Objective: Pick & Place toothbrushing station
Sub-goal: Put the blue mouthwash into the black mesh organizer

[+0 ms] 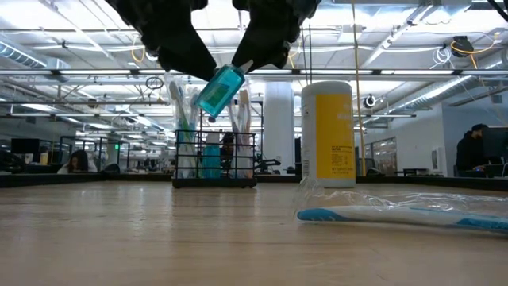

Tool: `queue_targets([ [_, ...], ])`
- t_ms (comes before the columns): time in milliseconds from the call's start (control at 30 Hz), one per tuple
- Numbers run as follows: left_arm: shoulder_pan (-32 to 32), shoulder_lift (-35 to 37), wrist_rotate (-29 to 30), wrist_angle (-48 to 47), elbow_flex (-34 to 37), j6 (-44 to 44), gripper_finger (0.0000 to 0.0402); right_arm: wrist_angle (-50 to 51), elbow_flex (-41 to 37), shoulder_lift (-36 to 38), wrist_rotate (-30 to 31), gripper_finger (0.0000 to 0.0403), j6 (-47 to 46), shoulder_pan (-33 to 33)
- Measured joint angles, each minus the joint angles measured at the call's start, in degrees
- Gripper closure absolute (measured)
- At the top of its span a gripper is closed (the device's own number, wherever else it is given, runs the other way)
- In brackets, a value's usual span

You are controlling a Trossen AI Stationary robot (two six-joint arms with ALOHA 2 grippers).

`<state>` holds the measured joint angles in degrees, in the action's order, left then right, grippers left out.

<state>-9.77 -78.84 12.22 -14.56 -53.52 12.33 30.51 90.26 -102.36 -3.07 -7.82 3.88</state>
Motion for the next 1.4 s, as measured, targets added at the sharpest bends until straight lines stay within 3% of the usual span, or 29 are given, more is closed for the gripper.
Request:
queue_targets([
  [133,1.3,-1.9,-6.3,3.3,0.0,-1.0,0.0190,-0.5,0.0,0.0,0.0,0.0302,0.2,0.0],
  [467,3.8,-4.3,-9.5,6.3,0.0,-5.2,0.0194,-1.2,0.0,0.0,-0.1,0.0302,0.2,0.0],
  [867,4.4,-4.3,-10.1,6.2,0.0,-9.1,0.0329,-2.1,-0.1,0.0,0.0,0.0302,-0.6,-0.5],
  [1067,4.6,-4.3,-9.9,6.1,0.0,-8.0,0.0312,-2.1,-0.1,0.0,-0.2,0.0293,1.7,-1.2],
  [1233,4.5,-4.3,-10.2,6.3,0.0,-7.7,0.0302,-2.6,-0.1,0.0,0.0,0.0251,4.0,-1.2],
  [1400,4.5,-3.9,-10.3,6.0,0.0,-8.0,0.0301,0.1,-0.1,2.6,0.2,0.0218,-1.6,-1.3],
])
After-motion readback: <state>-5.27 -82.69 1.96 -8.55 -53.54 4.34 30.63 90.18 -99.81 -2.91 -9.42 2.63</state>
